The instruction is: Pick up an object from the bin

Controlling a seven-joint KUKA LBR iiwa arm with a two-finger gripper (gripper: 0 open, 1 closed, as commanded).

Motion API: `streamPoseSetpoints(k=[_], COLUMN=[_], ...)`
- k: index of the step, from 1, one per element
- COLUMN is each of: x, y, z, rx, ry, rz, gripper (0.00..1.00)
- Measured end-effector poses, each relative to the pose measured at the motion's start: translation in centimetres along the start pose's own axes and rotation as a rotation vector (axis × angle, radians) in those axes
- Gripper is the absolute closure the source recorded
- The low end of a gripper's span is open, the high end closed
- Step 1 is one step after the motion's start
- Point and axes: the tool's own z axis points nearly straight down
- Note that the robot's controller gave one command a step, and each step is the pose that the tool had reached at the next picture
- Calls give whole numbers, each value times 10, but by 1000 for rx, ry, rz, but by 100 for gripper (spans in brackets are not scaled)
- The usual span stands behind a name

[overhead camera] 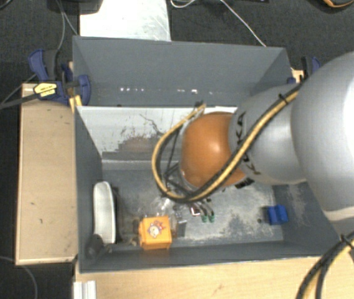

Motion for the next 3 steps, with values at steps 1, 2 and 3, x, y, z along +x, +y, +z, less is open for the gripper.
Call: streamPoseSetpoints(k=[1, 2, 3], x=[-79, -37, -67], y=[30, -50, -62], z=[0, -4, 1], rx=[0, 0, 1], ry=[-3, 1, -8], rz=[78, 106, -14], gripper=[0, 0, 0])
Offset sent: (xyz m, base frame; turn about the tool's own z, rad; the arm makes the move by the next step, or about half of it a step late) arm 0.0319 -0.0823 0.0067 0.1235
